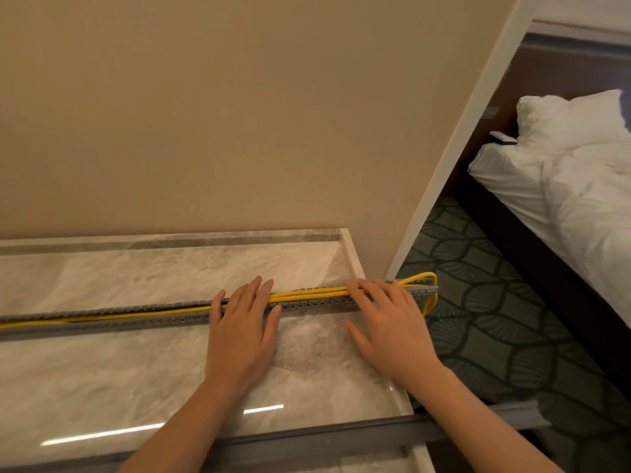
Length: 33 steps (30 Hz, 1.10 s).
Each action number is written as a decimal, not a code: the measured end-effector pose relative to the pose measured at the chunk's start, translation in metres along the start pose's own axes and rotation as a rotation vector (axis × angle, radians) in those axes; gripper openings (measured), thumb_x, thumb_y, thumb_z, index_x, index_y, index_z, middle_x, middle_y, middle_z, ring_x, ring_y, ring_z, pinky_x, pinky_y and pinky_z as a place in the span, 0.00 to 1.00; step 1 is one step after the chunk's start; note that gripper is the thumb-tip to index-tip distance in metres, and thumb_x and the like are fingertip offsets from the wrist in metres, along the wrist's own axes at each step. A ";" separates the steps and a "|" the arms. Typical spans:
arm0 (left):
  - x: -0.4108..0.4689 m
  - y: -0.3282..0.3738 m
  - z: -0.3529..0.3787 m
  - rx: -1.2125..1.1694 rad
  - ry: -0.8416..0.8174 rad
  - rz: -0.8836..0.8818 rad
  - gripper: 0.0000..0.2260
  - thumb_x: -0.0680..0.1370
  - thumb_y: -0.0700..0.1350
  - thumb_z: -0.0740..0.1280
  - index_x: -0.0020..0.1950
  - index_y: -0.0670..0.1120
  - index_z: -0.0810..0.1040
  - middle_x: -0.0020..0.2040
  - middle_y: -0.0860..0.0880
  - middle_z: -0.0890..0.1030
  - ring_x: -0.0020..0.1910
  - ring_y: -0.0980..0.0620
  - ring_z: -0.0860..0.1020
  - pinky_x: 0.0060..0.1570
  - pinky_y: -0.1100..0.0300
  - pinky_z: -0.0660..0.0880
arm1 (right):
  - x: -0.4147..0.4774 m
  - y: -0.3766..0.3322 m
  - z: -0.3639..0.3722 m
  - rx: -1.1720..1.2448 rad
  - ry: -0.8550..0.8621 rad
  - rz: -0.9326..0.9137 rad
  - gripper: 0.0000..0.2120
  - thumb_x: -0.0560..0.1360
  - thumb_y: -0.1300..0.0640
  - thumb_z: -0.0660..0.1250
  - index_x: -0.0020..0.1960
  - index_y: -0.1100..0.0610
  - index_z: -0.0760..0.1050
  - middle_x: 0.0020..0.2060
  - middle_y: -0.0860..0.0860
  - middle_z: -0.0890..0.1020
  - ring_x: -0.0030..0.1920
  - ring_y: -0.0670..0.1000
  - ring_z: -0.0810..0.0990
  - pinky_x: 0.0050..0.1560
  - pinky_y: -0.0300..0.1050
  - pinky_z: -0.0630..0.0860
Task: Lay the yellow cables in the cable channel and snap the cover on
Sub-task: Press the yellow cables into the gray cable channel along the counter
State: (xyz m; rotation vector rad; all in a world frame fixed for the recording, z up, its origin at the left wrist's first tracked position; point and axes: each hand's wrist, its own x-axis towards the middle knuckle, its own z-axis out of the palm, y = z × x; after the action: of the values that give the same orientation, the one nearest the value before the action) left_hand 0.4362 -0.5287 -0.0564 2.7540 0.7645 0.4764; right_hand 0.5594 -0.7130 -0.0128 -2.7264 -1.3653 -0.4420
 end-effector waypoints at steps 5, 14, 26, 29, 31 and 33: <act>0.000 -0.001 0.000 0.003 -0.004 0.006 0.26 0.78 0.58 0.44 0.71 0.50 0.68 0.70 0.51 0.71 0.68 0.52 0.68 0.71 0.50 0.52 | 0.001 -0.005 -0.001 -0.011 -0.028 0.018 0.24 0.67 0.45 0.71 0.59 0.56 0.78 0.57 0.53 0.81 0.53 0.57 0.80 0.59 0.54 0.74; 0.000 -0.002 0.002 0.005 0.010 0.017 0.25 0.78 0.57 0.46 0.69 0.49 0.70 0.68 0.51 0.72 0.67 0.52 0.69 0.70 0.49 0.54 | -0.013 -0.023 0.005 -0.015 -0.154 -0.047 0.33 0.75 0.40 0.58 0.75 0.53 0.57 0.74 0.53 0.61 0.74 0.58 0.56 0.72 0.61 0.53; 0.000 -0.003 0.003 0.004 0.004 0.029 0.25 0.79 0.57 0.46 0.69 0.50 0.70 0.68 0.51 0.72 0.67 0.52 0.69 0.70 0.50 0.51 | 0.020 -0.061 0.020 0.196 -0.108 -0.090 0.29 0.78 0.44 0.57 0.72 0.60 0.61 0.73 0.55 0.62 0.75 0.53 0.54 0.72 0.51 0.39; 0.000 -0.003 0.003 0.005 0.000 0.026 0.24 0.79 0.57 0.46 0.70 0.51 0.69 0.68 0.52 0.72 0.67 0.52 0.69 0.70 0.50 0.51 | 0.022 -0.056 0.023 0.260 -0.112 -0.102 0.28 0.78 0.44 0.58 0.72 0.58 0.61 0.74 0.54 0.59 0.76 0.51 0.51 0.72 0.46 0.37; 0.000 -0.003 0.002 0.007 -0.004 0.033 0.24 0.79 0.57 0.46 0.71 0.53 0.66 0.69 0.51 0.72 0.67 0.52 0.69 0.70 0.50 0.52 | 0.023 -0.052 0.023 0.317 -0.124 -0.119 0.28 0.78 0.44 0.58 0.72 0.56 0.59 0.75 0.52 0.56 0.76 0.49 0.48 0.72 0.42 0.35; -0.001 -0.004 0.001 0.026 -0.016 0.058 0.22 0.79 0.58 0.47 0.73 0.59 0.61 0.69 0.50 0.71 0.67 0.50 0.69 0.69 0.48 0.52 | 0.020 -0.047 0.023 0.338 -0.139 -0.148 0.28 0.77 0.45 0.58 0.73 0.55 0.58 0.75 0.51 0.55 0.76 0.49 0.47 0.72 0.42 0.36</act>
State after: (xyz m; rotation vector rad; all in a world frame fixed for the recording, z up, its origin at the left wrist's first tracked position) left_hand 0.4340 -0.5263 -0.0586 2.8076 0.6931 0.4589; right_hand 0.5382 -0.6649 -0.0323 -2.4299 -1.5213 -0.0210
